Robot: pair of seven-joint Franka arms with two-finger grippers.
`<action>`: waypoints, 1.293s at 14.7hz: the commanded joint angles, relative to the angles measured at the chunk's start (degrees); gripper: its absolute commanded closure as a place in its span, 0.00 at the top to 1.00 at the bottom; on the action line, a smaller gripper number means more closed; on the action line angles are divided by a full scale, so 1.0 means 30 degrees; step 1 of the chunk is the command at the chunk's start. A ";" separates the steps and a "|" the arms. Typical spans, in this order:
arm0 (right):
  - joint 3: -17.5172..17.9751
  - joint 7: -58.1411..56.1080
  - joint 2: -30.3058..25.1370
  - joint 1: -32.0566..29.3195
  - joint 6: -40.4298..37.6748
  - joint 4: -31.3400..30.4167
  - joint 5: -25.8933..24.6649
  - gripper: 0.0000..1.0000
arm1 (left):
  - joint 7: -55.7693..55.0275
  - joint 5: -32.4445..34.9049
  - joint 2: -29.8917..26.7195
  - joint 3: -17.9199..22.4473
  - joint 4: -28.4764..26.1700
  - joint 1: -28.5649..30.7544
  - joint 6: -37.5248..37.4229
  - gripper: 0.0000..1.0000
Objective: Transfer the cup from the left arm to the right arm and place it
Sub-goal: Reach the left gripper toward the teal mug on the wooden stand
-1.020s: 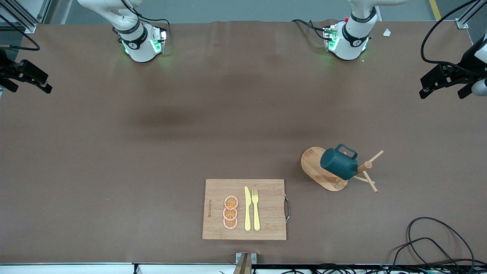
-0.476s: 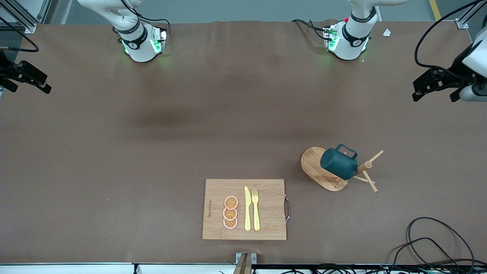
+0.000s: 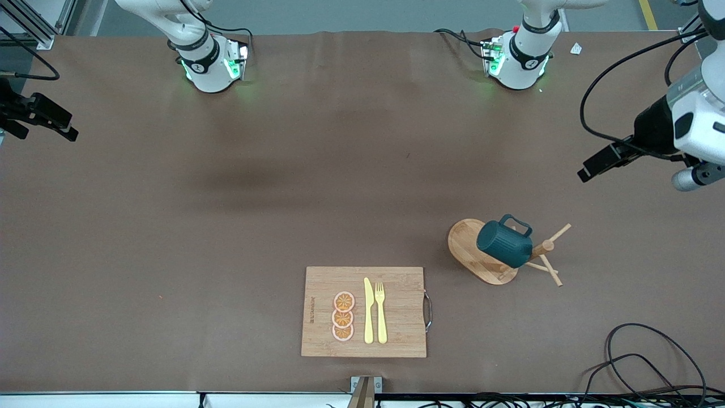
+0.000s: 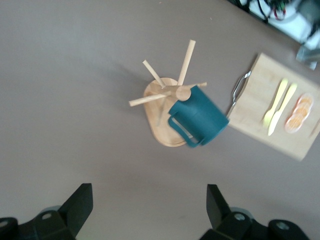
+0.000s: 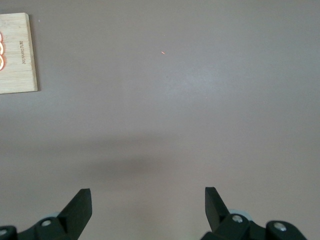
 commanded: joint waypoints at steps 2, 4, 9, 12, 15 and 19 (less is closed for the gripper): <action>0.0129 -0.0064 0.0179 -0.0214 -0.0220 0.0275 0.0217 1.00 | -0.4290 -0.1733 0.1209 0.0042 -0.0243 0.0041 0.1971 1.00; 0.0100 -0.0093 0.0179 -0.0214 -0.0280 0.0275 0.0188 1.00 | -0.6160 -0.2346 0.1534 0.0042 -0.1322 -0.0017 0.3607 1.00; 0.0042 -0.0151 0.0179 -0.0302 -0.0484 0.0246 0.0158 1.00 | -0.6989 -0.3458 0.1622 -0.0837 -0.5220 -0.0017 0.9204 1.00; -0.0193 -0.1027 0.0208 -0.0711 -0.0602 0.0217 0.0129 1.00 | -0.7049 -0.4517 0.2643 -0.0896 -0.5694 -0.0193 1.0877 1.00; -0.0193 -0.1525 0.0267 -0.1180 -0.0748 0.0187 0.0158 1.00 | -0.7049 -0.4752 0.3262 -0.0896 -0.6043 -0.0222 1.1874 1.00; -0.0164 -0.1909 0.0296 -0.1064 -0.0603 0.0304 0.0129 1.00 | -0.7020 -0.4841 0.3731 -0.1218 -0.6368 -0.0251 1.3019 1.00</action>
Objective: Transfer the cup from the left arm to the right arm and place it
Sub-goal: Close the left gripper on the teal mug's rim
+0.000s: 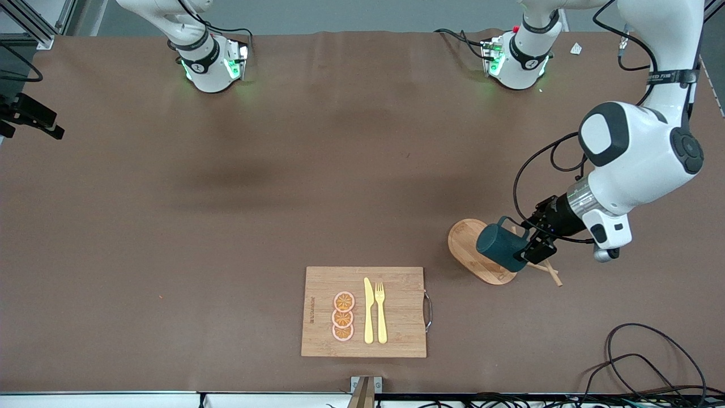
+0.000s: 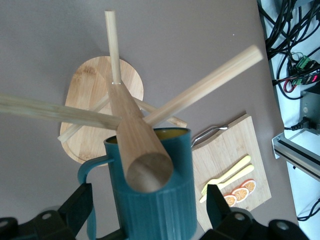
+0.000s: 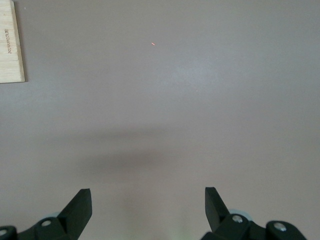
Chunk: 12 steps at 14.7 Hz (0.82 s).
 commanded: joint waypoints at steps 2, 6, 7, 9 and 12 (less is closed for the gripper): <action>0.0135 -0.0314 0.0106 -0.0091 -0.0086 0.0287 0.0108 1.00 | -0.0191 -0.0341 0.0329 -0.0361 -0.0254 -0.0115 0.1168 1.00; 0.0194 -0.0314 0.0106 -0.0062 -0.0291 0.0346 0.0137 1.00 | -0.0191 -0.0341 0.1003 -0.0539 -0.0254 -0.0144 0.2019 1.00; 0.0194 -0.0314 0.0106 -0.0091 -0.0291 0.0346 0.0137 1.00 | -0.0191 -0.0341 0.1063 -0.0539 -0.0254 -0.0173 0.2165 1.00; 0.0194 -0.0314 0.0106 -0.0062 -0.0262 0.0346 0.0137 1.00 | -0.0191 -0.0341 0.1267 -0.0714 -0.0225 -0.0115 0.2284 1.00; 0.0223 -0.0314 0.0106 -0.0032 -0.0320 0.0229 0.0137 1.00 | -0.0191 -0.0341 0.1327 -0.0744 -0.0166 -0.0114 0.2313 0.99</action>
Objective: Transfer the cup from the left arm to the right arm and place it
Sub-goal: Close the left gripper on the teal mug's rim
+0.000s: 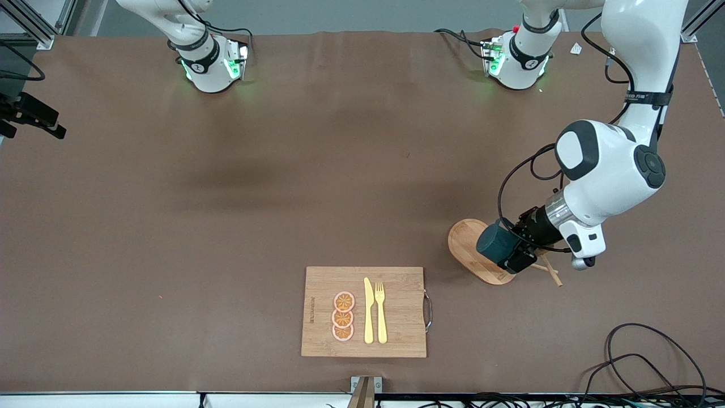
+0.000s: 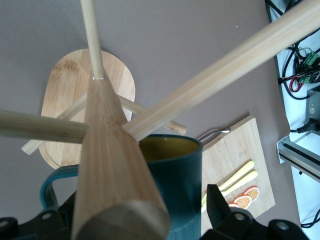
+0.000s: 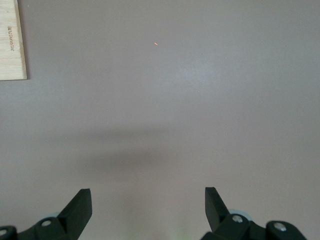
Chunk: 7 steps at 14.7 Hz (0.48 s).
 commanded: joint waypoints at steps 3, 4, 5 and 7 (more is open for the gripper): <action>0.0089 -0.0205 0.0164 -0.0060 -0.0201 0.0233 0.0128 1.00 | -0.0011 -0.0291 -0.0072 -0.0083 0.0054 -0.0088 0.0304 0.66; 0.0089 -0.0204 0.0164 -0.0031 -0.0172 0.0234 0.0128 1.00 | -0.0097 -0.0291 -0.0072 -0.0083 0.0083 -0.0089 0.0304 0.59; 0.0089 -0.0204 0.0164 -0.0030 -0.0171 0.0234 0.0128 1.00 | -0.0156 -0.0291 -0.0072 -0.0083 0.0171 -0.0089 0.0304 0.59; 0.0089 -0.0204 0.0135 -0.0059 -0.0201 0.0263 0.0157 1.00 | -0.0418 -0.0291 -0.0101 -0.0257 0.0551 -0.0118 0.0130 0.59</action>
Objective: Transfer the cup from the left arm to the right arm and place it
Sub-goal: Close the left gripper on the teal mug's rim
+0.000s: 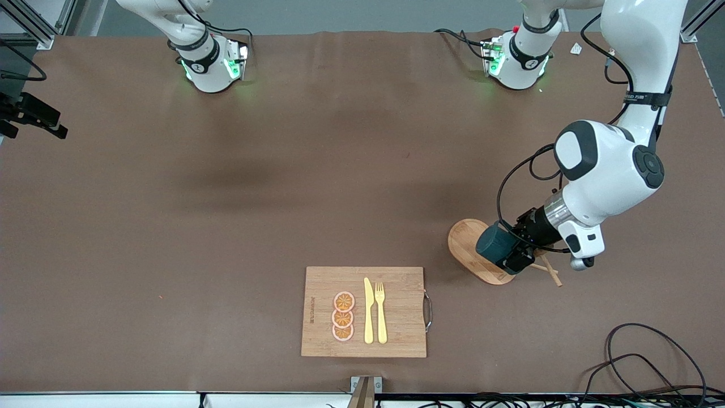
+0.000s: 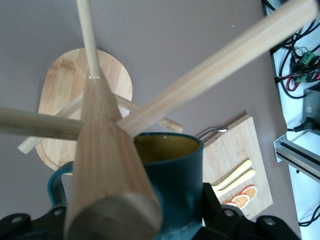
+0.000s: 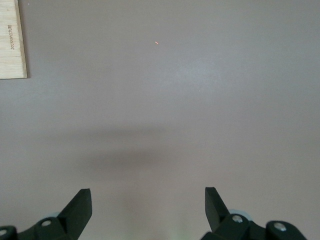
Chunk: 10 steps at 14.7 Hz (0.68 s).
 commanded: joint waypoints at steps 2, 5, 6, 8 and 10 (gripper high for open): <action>0.0057 -0.0192 0.0135 -0.0061 -0.0181 0.0234 0.0149 1.00 | -0.1306 -0.0290 -0.0248 -0.0636 0.0558 -0.0060 -0.0082 0.59; 0.0086 -0.0192 0.0311 -0.0061 -0.0152 0.0262 0.0149 1.00 | -0.2508 -0.0290 -0.0658 -0.1400 0.0558 -0.0001 -0.0637 0.60; 0.0058 -0.0192 0.0311 -0.0061 -0.0151 0.0292 0.0149 1.00 | -0.2802 -0.0290 -0.0805 -0.1575 0.0558 -0.0030 -0.0668 0.60; 0.0058 -0.0192 0.0311 -0.0061 -0.0180 0.0292 0.0149 1.00 | -0.3475 -0.0261 -0.1098 -0.2160 0.0558 -0.0001 -0.0813 0.61; 0.0057 -0.0192 0.0311 -0.0090 -0.0181 0.0263 0.0149 1.00 | -0.4120 -0.0145 -0.1595 -0.2686 0.0558 -0.0031 -0.1369 0.61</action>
